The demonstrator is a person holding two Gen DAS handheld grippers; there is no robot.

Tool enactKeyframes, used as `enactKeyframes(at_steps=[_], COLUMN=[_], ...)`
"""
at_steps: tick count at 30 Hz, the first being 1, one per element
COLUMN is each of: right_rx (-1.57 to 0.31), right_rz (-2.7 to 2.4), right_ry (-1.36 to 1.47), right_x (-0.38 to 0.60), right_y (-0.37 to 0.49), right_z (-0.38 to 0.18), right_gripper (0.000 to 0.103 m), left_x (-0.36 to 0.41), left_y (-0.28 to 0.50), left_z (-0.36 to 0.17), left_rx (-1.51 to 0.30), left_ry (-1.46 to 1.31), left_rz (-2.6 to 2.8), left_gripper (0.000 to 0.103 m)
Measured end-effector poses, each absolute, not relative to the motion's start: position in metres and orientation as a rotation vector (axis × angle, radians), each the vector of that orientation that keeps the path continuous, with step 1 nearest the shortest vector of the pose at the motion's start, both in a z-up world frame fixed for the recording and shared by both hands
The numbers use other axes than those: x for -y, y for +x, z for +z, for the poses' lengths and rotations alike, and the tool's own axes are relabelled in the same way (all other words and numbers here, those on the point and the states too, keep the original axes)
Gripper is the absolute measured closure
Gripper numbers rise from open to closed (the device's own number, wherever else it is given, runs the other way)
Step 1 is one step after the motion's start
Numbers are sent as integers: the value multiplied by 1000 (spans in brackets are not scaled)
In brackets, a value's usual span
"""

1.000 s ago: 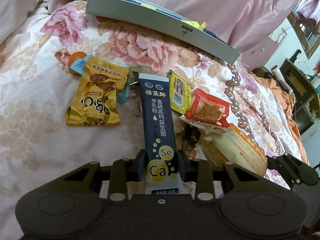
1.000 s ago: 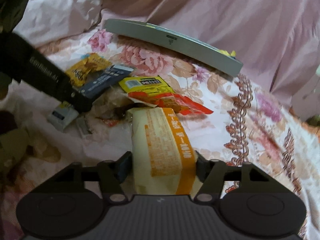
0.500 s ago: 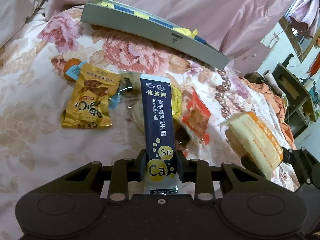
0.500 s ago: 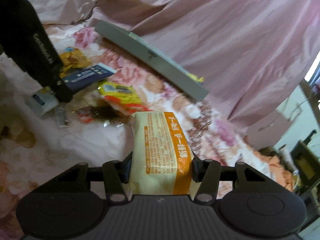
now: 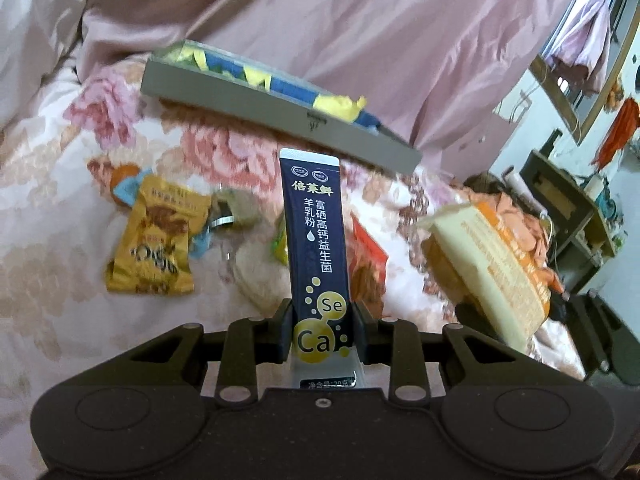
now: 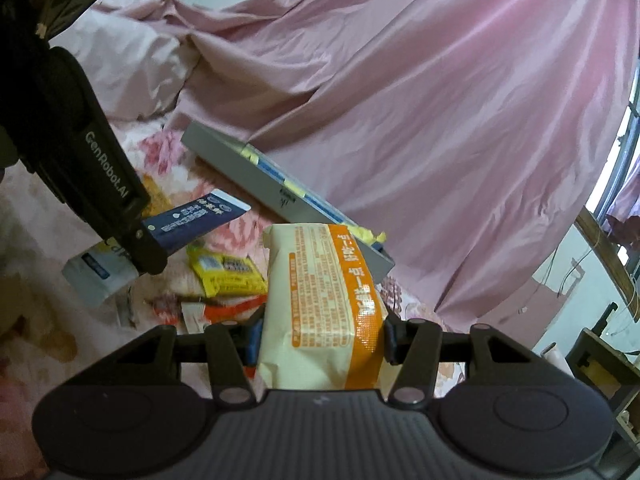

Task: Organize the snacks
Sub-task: 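Carry the blue stick and bread packet into the grey tray and release both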

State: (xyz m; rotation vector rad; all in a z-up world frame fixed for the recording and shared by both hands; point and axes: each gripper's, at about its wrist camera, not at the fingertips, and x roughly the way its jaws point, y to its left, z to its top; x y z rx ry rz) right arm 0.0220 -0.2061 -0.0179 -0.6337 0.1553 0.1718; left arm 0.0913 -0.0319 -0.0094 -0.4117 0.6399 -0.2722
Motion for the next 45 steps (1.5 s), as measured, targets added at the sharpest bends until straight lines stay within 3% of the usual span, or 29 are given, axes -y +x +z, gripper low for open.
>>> enactKeyframes(at_steps=[12, 23, 34, 45], right_rx=[-108, -45, -148, -317], right_rz=[230, 338, 360, 364], right_ry=[-537, -429, -386, -246], right_x=[201, 142, 106, 117], right_y=[44, 154, 265, 305], right_z=[13, 57, 50, 30], right_gripper=[45, 45, 45, 44], left_x=[-3, -57, -83, -78], left_y=[129, 215, 303, 327], left_z=[43, 82, 67, 41], left_rx=[-487, -382, -440, -534], left_ry=[-471, -431, -412, -396], left_rz=[-198, -111, -79, -70], left_gripper=[71, 71, 71, 70])
